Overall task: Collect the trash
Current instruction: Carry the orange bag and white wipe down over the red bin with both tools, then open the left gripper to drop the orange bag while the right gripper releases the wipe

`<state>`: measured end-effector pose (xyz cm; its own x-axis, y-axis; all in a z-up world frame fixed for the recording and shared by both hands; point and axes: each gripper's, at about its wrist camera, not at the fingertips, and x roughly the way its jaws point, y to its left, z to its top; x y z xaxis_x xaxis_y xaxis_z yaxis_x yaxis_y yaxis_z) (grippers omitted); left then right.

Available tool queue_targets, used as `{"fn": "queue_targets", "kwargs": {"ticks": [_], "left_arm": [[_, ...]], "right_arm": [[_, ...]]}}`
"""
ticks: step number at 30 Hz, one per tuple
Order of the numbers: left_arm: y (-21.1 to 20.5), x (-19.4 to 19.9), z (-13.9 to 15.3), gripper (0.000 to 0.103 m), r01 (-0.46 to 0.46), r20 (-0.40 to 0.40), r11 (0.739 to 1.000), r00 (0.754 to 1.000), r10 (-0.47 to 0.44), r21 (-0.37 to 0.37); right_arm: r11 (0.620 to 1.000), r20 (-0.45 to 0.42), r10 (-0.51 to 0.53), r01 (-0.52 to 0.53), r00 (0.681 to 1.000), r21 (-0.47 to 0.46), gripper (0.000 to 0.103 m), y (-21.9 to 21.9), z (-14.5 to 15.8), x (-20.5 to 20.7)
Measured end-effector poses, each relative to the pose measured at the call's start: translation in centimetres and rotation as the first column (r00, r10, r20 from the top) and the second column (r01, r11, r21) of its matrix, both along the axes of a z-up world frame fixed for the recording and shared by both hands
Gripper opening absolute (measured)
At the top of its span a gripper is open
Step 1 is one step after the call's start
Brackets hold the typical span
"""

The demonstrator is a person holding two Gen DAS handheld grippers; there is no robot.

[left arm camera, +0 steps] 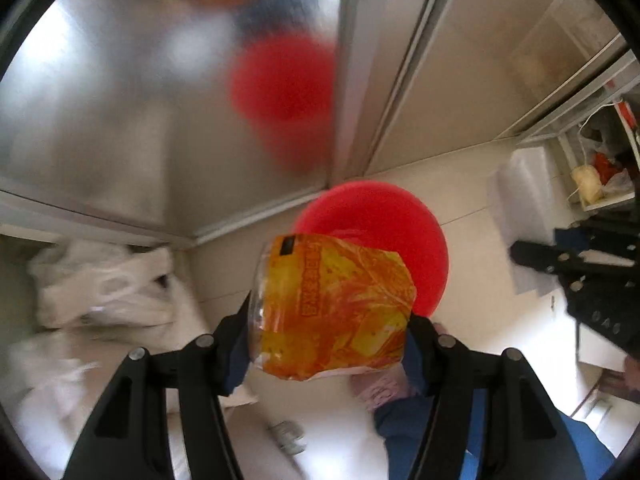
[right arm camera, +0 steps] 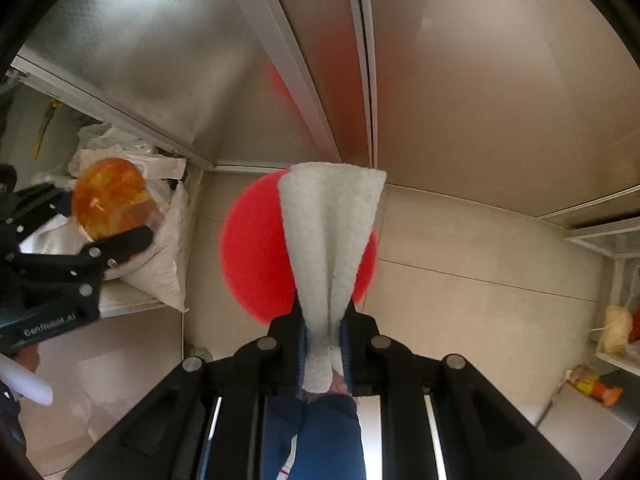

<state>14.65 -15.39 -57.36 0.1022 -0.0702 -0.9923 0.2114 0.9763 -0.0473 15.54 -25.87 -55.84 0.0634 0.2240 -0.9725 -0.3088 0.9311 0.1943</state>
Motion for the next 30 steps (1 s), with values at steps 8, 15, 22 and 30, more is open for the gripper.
{"fn": "queue_targets", "kwargs": {"ticks": [8,15,22,30], "left_arm": [[0.3,0.4,-8.2,0.06,-0.024,-0.025,0.996,0.999,0.022,-0.091],[-1.2,0.3,-10.5,0.06,-0.002,-0.056,0.995,0.998,-0.004,-0.103],[0.9,1.0,-11.2,0.085,-0.008,-0.071,0.987,0.997,-0.004,-0.159],[0.4,1.0,-8.8,0.089,0.037,-0.036,0.993,0.999,-0.041,-0.116]], "right_arm": [[1.0,-0.018,-0.01,0.011,1.0,0.021,0.013,1.0,-7.3,0.7],[1.0,-0.031,-0.016,0.016,0.999,-0.005,0.013,1.1,-8.7,1.0],[1.0,-0.033,0.002,-0.002,0.999,-0.016,0.013,0.6,-7.1,0.8],[1.0,-0.033,-0.009,0.008,0.999,-0.022,0.013,-0.7,-6.0,0.6]]}}
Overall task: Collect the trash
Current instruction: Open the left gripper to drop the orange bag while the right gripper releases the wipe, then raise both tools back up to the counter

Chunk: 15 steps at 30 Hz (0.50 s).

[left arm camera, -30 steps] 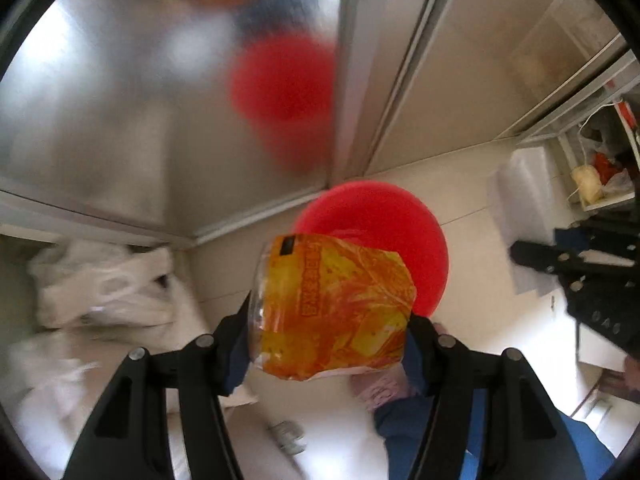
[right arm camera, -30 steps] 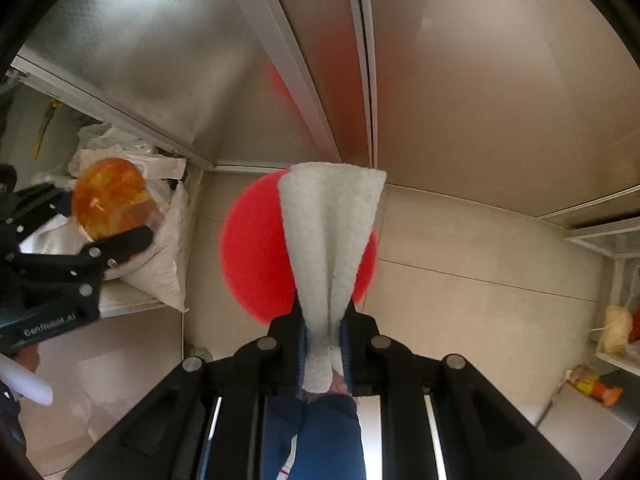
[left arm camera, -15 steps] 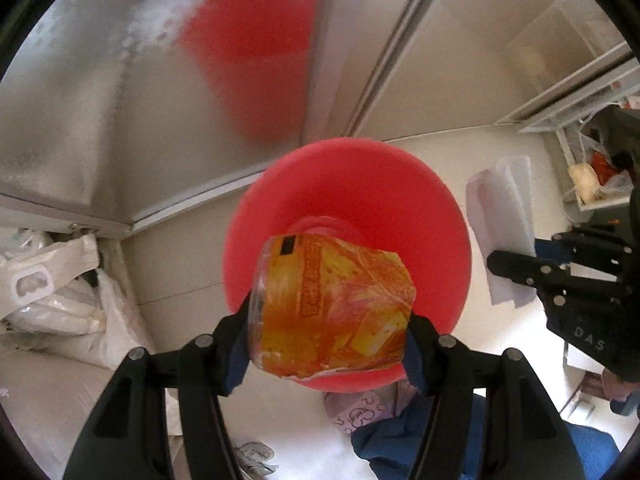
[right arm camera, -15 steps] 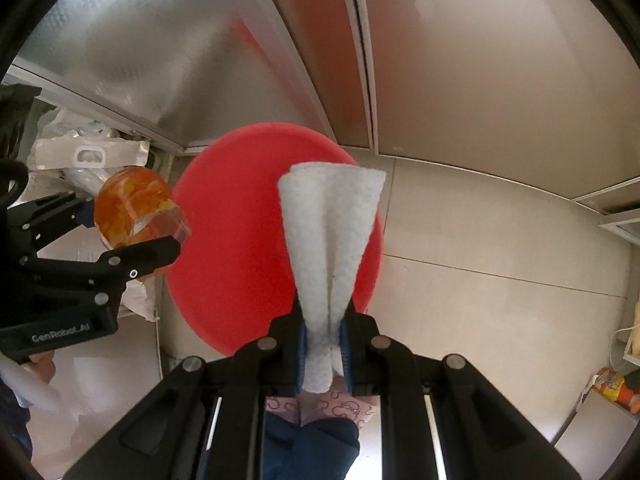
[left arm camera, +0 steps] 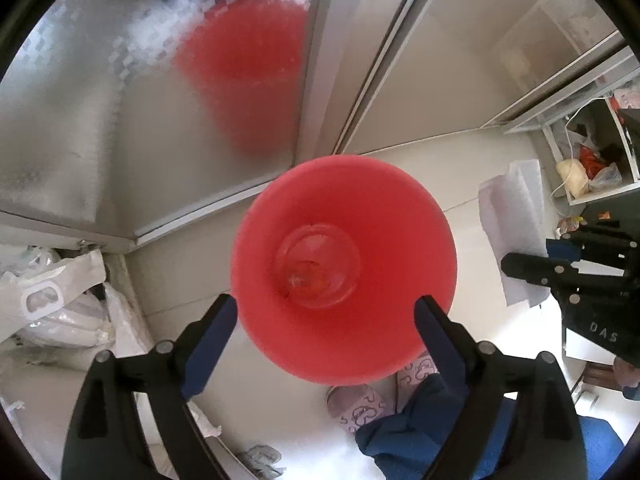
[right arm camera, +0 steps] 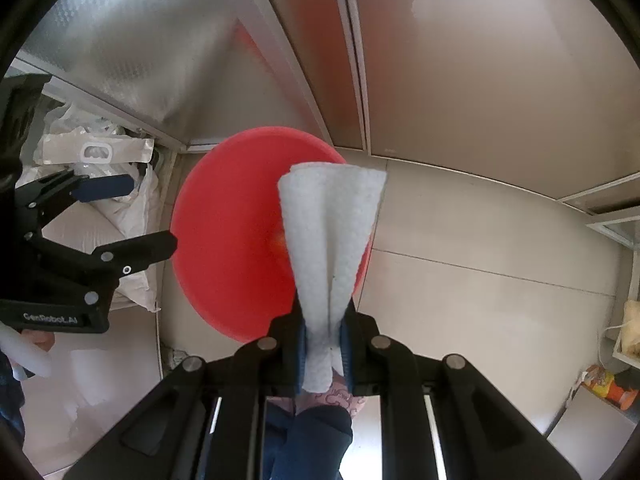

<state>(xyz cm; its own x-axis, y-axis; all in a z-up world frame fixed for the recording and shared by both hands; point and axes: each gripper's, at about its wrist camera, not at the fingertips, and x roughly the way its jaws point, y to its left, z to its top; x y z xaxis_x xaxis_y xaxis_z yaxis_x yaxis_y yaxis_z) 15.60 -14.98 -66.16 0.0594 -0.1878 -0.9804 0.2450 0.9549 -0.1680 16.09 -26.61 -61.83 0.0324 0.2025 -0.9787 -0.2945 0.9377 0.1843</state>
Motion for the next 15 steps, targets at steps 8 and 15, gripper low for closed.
{"fn": "queue_targets", "kwargs": {"ticks": [8,15], "left_arm": [[2.2,-0.7,2.7,0.089,-0.033,-0.024,0.998,0.999,0.034,0.057],[4.8,-1.3,2.2,0.089,-0.069,-0.012,0.991,0.997,0.071,0.113]], "right_arm": [[1.0,-0.035,0.02,-0.02,0.999,0.011,0.013,2.2,1.3,0.2],[0.999,-0.056,0.049,-0.048,0.997,0.023,0.066,4.4,0.2,0.9]]}}
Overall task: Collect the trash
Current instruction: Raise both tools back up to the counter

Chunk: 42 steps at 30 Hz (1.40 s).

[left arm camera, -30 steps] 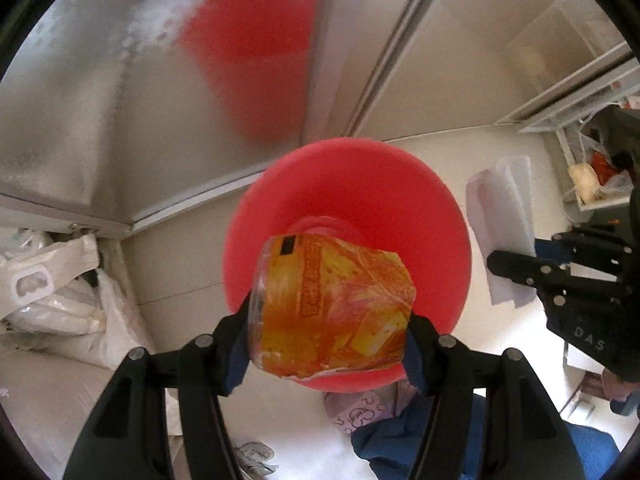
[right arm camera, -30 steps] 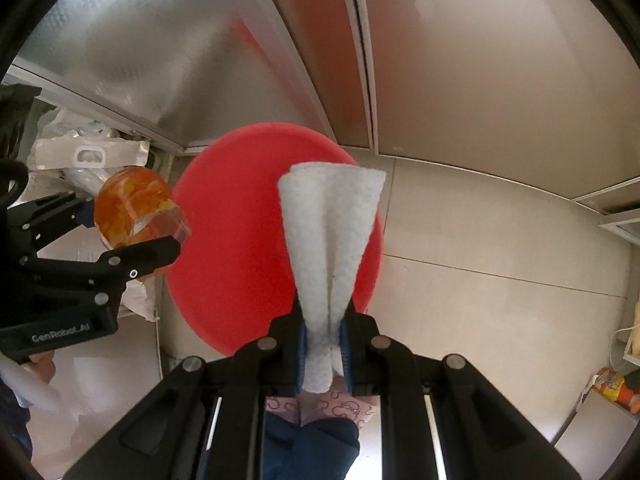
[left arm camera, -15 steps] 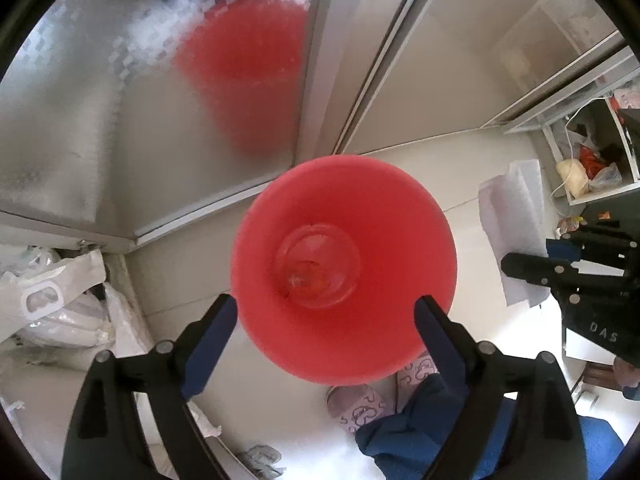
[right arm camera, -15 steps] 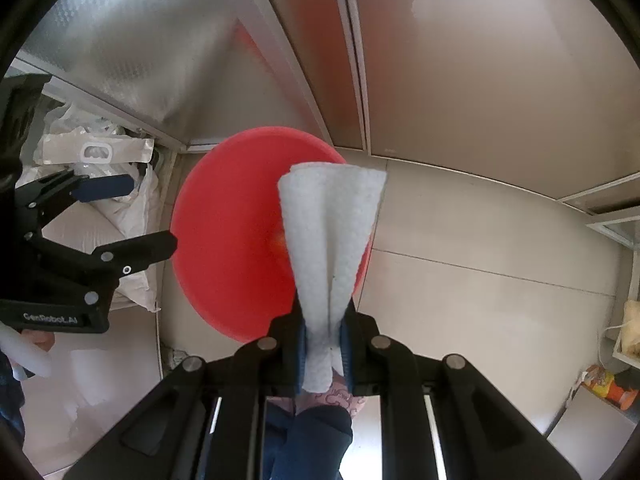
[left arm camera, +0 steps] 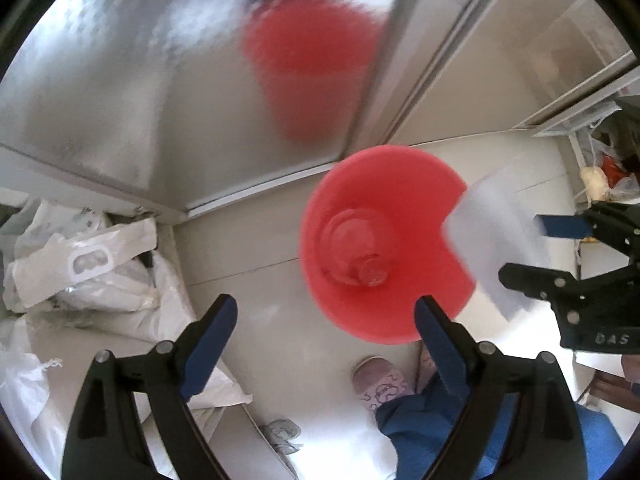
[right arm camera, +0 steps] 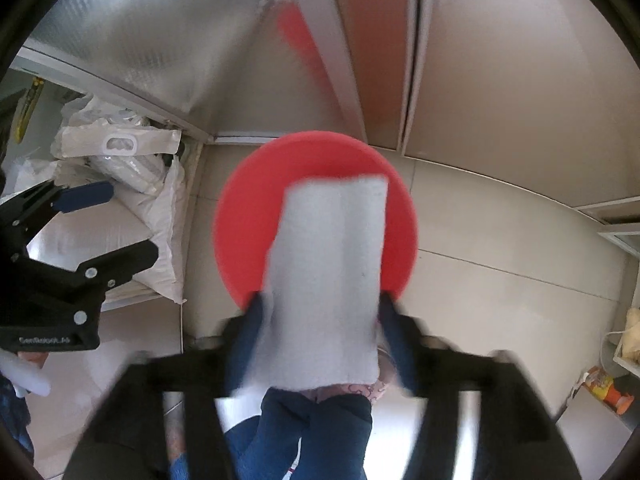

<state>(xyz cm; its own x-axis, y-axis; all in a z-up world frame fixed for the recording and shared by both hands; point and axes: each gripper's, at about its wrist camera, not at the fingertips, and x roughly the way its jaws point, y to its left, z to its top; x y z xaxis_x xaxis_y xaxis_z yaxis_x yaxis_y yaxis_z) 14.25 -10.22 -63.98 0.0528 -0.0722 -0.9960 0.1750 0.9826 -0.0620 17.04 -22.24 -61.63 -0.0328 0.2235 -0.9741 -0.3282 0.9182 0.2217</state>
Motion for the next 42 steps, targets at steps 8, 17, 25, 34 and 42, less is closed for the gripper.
{"fn": "queue_targets", "kwargs": {"ticks": [8,17,25,34,42], "left_arm": [[1.4,-0.9,-1.1,0.089,-0.037,-0.01,0.999,0.999,0.037,-0.003],[0.4,-1.8,6.0,0.089,-0.046,0.038,0.999,0.998,0.047,-0.026],[-1.2,-3.1,20.7,0.089,-0.069,0.138,0.995,0.987,0.079,-0.075],[-1.8,-4.7,41.4,0.089,-0.126,0.342,0.988,0.928,0.151,-0.095],[0.2,-3.9,53.7,0.089,-0.195,0.493,0.977,0.843,0.215,-0.091]], "right_arm": [[1.0,-0.004,0.007,-0.007,1.0,-0.014,0.075,1.2,-1.8,-0.5],[1.0,0.075,-0.001,0.003,0.997,-0.025,0.075,0.3,4.7,-1.4],[1.0,0.158,0.003,0.002,0.987,-0.028,0.075,-1.1,18.4,-2.8],[0.999,0.287,0.024,-0.03,0.958,0.016,0.075,-2.4,38.3,-4.2],[0.994,0.452,0.047,-0.086,0.891,0.067,0.075,-1.7,50.7,-3.3]]}}
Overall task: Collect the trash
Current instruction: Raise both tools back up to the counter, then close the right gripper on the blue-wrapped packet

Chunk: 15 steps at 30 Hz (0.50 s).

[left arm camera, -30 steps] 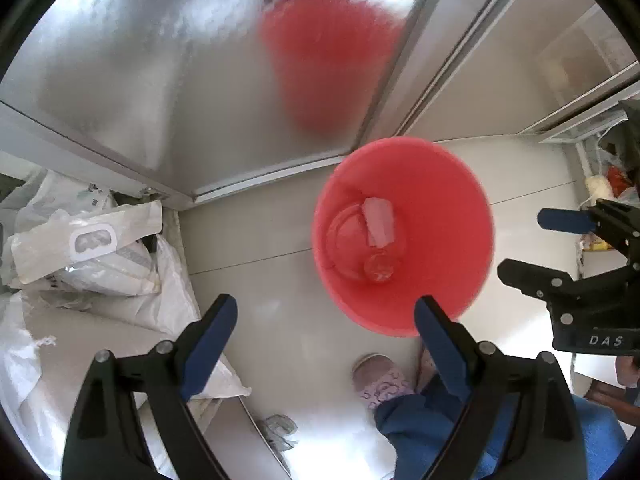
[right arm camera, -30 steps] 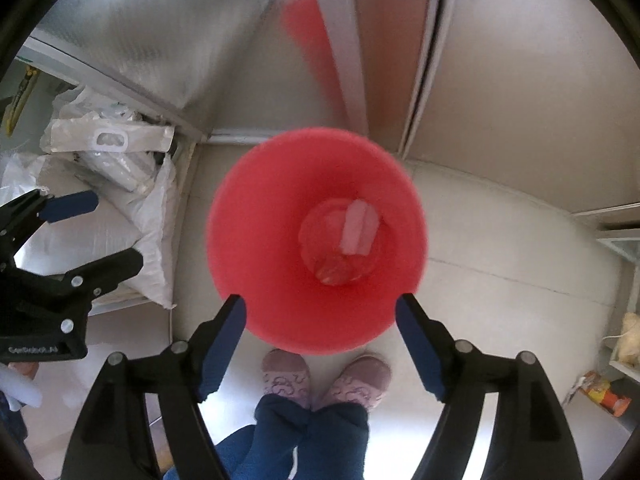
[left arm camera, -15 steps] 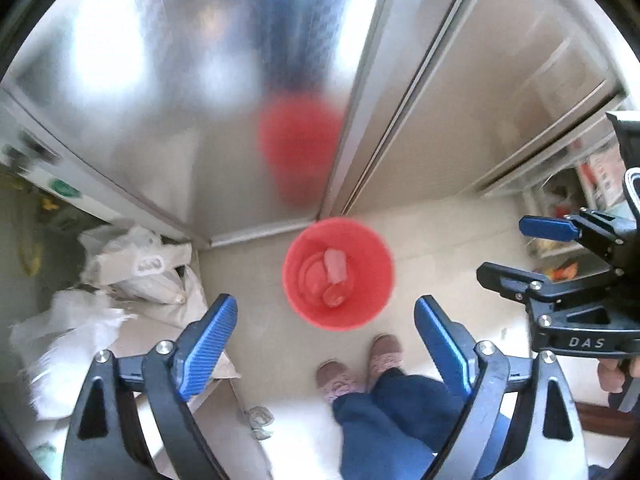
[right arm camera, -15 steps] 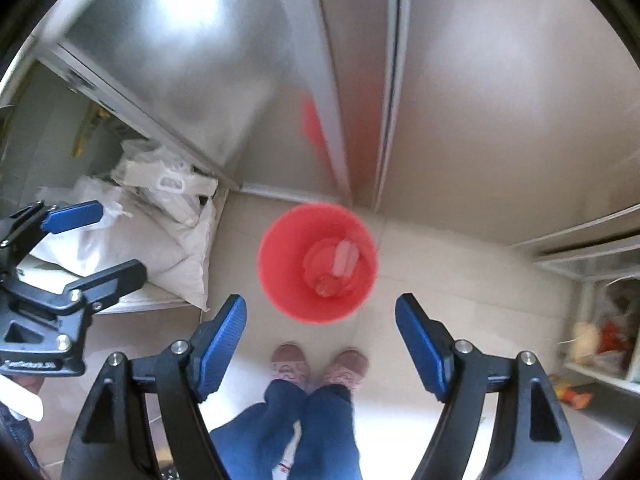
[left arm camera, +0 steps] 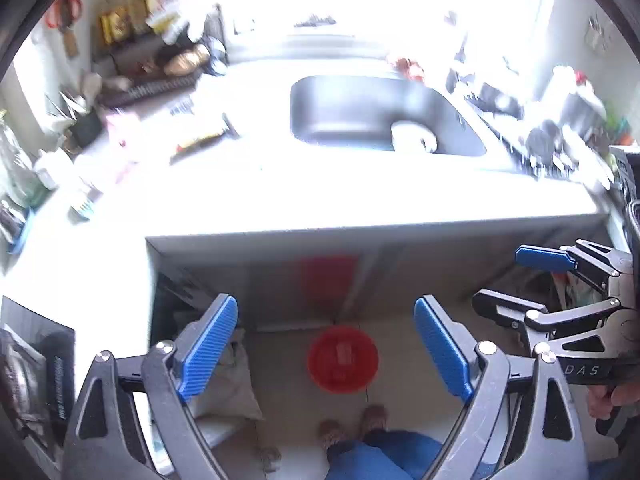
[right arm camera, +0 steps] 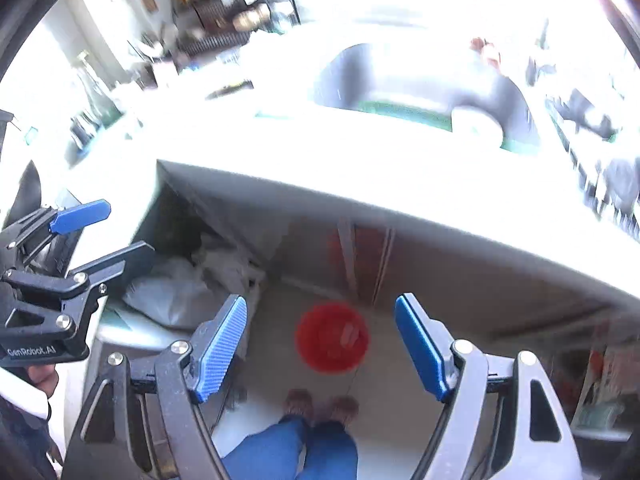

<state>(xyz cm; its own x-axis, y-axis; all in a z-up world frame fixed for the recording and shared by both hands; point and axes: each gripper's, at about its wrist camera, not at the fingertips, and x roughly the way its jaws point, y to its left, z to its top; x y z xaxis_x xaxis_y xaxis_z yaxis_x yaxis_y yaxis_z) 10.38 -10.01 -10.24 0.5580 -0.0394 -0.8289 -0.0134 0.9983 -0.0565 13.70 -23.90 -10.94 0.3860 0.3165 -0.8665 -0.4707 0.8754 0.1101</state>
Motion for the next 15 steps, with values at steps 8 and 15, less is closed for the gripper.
{"fn": "queue_targets", "kwargs": {"ticks": [8,15], "left_arm": [[4.7,1.0,5.9,0.092,-0.138,0.08,0.99,0.988,0.136,0.019],[13.3,3.4,8.8,0.103,-0.286,0.095,0.958,0.955,0.282,0.035]], "right_arm": [[0.996,0.097,0.073,-0.078,0.993,0.044,0.075,3.9,6.1,2.4],[0.979,0.171,0.187,-0.197,0.967,0.045,0.075,11.3,8.9,7.0]]}}
